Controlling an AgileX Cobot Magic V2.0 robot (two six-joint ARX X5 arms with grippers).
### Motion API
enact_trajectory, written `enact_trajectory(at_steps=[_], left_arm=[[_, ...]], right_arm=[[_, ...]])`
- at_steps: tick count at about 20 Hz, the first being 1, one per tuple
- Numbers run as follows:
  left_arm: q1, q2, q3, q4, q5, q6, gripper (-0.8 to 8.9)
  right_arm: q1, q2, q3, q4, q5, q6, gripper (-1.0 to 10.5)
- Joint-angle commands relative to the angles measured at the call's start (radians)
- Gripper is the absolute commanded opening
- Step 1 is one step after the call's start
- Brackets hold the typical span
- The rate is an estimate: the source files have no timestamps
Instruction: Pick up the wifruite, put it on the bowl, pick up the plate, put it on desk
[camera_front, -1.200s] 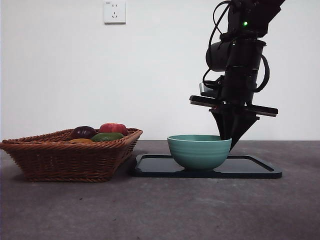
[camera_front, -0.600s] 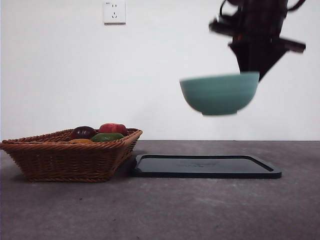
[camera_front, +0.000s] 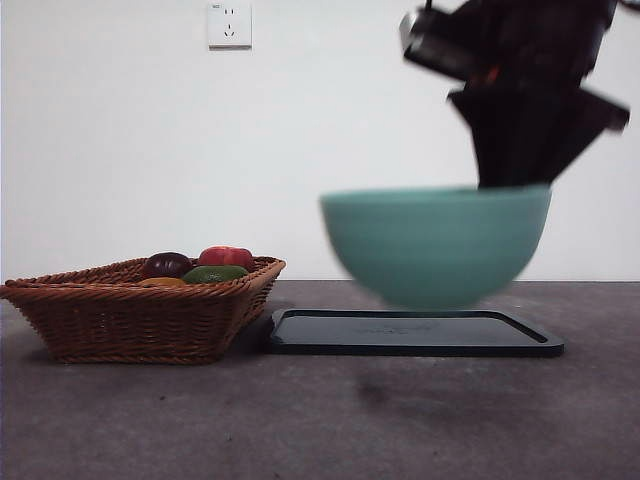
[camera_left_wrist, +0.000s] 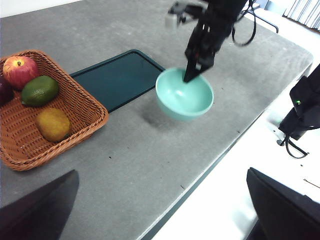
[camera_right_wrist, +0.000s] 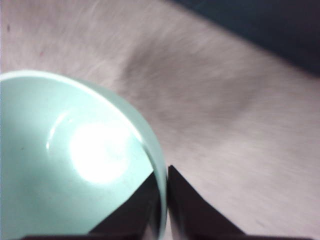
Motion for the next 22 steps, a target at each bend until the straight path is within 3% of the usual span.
enact_trajectory(at_steps=[1, 11, 19, 20, 22], left_arm=[[-0.006, 0.000, 0.014, 0.012, 0.001, 0.011, 6.56], [-0.006, 0.000, 0.014, 0.012, 0.001, 0.011, 6.56], [-0.006, 0.000, 0.014, 0.012, 0.001, 0.011, 6.56], [-0.006, 0.000, 0.014, 0.012, 0.001, 0.011, 6.56], [-0.006, 0.000, 0.014, 0.012, 0.001, 0.011, 6.56]], right_arm=[[0.036, 0.015, -0.063, 0.113, -0.019, 0.070, 0.1], [0.048, 0.017, -0.255, 0.284, -0.017, 0.142, 0.1], [0.048, 0.017, -0.266, 0.310, -0.017, 0.167, 0.2], [0.048, 0.017, -0.266, 0.312, -0.017, 0.167, 0.6], [0.043, 0.013, -0.263, 0.311, -0.017, 0.167, 2.7]])
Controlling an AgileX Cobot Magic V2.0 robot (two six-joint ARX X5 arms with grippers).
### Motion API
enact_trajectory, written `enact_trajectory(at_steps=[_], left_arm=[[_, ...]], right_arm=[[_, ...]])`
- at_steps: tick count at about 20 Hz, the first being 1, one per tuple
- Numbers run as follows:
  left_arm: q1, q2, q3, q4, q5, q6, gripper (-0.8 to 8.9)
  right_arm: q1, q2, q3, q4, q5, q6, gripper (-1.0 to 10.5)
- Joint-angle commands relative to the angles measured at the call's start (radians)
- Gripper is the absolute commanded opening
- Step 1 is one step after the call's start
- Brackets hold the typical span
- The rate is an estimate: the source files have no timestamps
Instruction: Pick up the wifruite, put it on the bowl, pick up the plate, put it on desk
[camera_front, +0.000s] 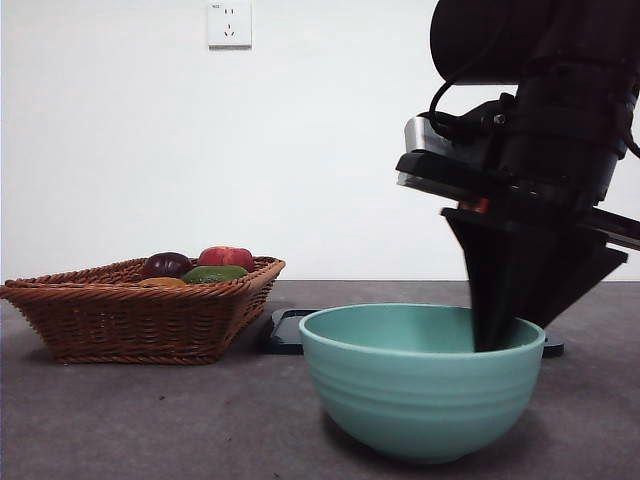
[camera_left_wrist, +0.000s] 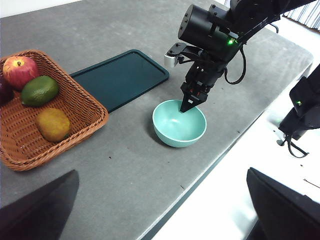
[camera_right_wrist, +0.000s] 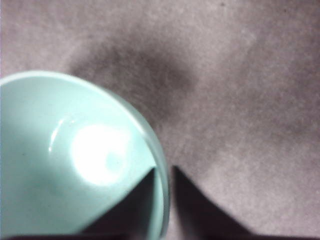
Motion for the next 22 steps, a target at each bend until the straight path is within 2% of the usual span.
enact_trajectory(at_steps=[1, 2, 4, 8, 16, 22], left_arm=[[-0.006, 0.000, 0.014, 0.012, 0.001, 0.011, 6.56], [-0.006, 0.000, 0.014, 0.012, 0.001, 0.011, 6.56], [-0.006, 0.000, 0.014, 0.012, 0.001, 0.011, 6.56], [-0.006, 0.000, 0.014, 0.012, 0.001, 0.011, 6.56], [-0.006, 0.000, 0.014, 0.012, 0.001, 0.011, 6.56], [-0.006, 0.000, 0.014, 0.012, 0.001, 0.011, 6.56]], right_arm=[[0.002, 0.006, 0.017, -0.007, 0.001, 0.014, 3.9], [-0.002, -0.004, 0.024, -0.015, 0.001, 0.014, 4.8], [-0.002, -0.044, 0.041, -0.035, 0.001, 0.014, 5.5], [-0.002, -0.194, 0.085, -0.112, 0.001, 0.014, 5.5], [-0.002, -0.656, 0.134, -0.303, 0.000, 0.013, 5.5], [-0.002, -0.942, 0.151, -0.355, 0.000, -0.009, 5.5]])
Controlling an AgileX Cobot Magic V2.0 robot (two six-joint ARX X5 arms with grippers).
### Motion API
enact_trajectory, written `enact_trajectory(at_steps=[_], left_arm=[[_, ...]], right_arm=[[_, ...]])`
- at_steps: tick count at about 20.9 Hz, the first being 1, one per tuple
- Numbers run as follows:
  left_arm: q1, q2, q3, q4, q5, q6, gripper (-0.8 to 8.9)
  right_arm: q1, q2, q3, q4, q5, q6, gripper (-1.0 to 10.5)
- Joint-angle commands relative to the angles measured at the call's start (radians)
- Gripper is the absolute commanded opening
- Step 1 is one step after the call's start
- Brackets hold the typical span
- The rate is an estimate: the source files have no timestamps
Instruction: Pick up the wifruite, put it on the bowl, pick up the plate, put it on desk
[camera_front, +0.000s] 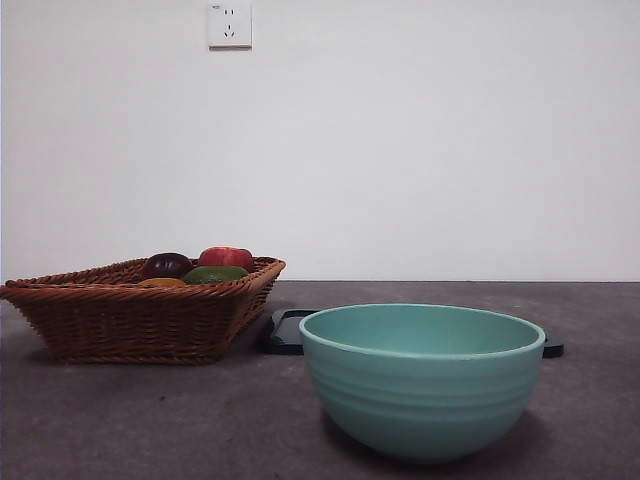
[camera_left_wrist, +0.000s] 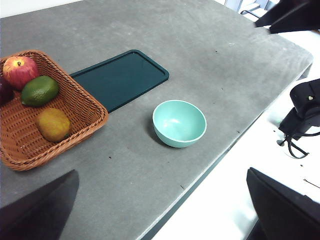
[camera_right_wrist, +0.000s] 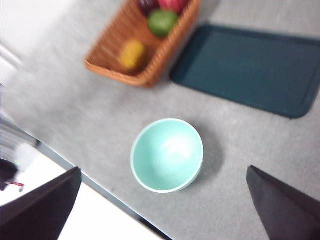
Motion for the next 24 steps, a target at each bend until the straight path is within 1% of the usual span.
enact_trajectory(at_steps=[1, 5, 9, 12, 24], left_arm=[[-0.006, 0.000, 0.014, 0.012, 0.001, 0.011, 6.56], [-0.006, 0.000, 0.014, 0.012, 0.001, 0.011, 6.56], [-0.006, 0.000, 0.014, 0.012, 0.001, 0.011, 6.56], [-0.006, 0.000, 0.014, 0.012, 0.001, 0.011, 6.56], [-0.006, 0.000, 0.014, 0.011, 0.001, 0.011, 6.51]], right_arm=[[0.007, -0.079, 0.020, -0.020, 0.000, -0.017, 5.5], [0.007, -0.200, 0.021, -0.091, 0.000, -0.026, 5.5], [0.007, -0.253, 0.021, -0.191, -0.003, -0.102, 5.5], [0.007, -0.261, 0.021, -0.209, -0.003, -0.122, 5.5], [0.007, -0.264, 0.021, -0.189, 0.001, -0.123, 5.5]])
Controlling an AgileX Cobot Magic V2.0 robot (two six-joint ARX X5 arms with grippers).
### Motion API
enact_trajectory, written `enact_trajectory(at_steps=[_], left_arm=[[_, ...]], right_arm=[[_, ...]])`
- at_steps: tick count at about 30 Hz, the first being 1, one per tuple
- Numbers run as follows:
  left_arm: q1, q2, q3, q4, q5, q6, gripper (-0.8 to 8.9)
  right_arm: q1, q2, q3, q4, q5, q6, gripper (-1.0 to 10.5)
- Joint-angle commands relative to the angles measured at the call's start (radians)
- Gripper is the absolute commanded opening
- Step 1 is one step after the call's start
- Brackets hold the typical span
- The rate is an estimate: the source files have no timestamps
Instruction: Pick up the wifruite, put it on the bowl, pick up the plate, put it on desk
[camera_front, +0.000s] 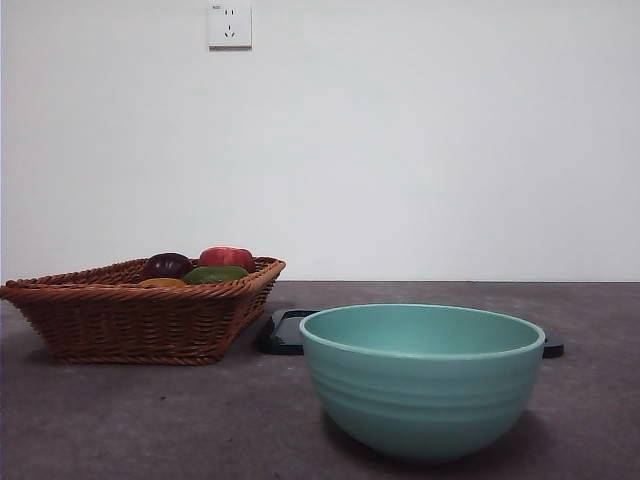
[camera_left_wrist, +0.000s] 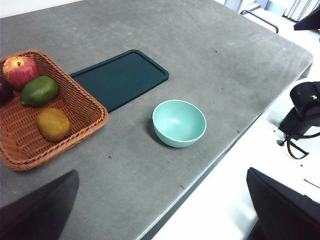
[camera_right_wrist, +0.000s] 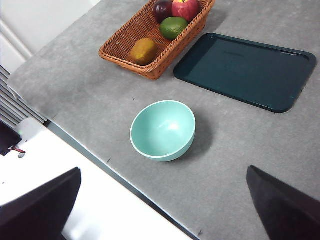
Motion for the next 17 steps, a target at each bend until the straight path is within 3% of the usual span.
enact_trajectory(at_steps=[1, 3, 4, 6, 7, 17], left_arm=[[-0.006, 0.000, 0.014, 0.011, 0.001, 0.011, 6.42], [-0.006, 0.000, 0.014, 0.011, 0.001, 0.011, 5.09], [-0.006, 0.000, 0.014, 0.011, 0.001, 0.011, 3.92], [-0.006, 0.000, 0.014, 0.011, 0.001, 0.011, 0.67], [-0.006, 0.000, 0.014, 0.012, 0.001, 0.011, 0.05], [-0.006, 0.000, 0.014, 0.012, 0.001, 0.011, 0.24]], right_arm=[[0.007, -0.003, 0.018, 0.010, 0.001, -0.014, 5.4], [0.007, -0.003, 0.018, 0.010, 0.001, -0.015, 4.1], [0.007, -0.003, 0.018, 0.011, 0.001, -0.018, 3.0], [0.007, -0.003, 0.018, 0.013, 0.001, -0.019, -0.1], [0.007, -0.003, 0.018, 0.017, 0.001, -0.019, 0.2], [0.007, -0.003, 0.018, 0.037, 0.001, -0.018, 0.2]])
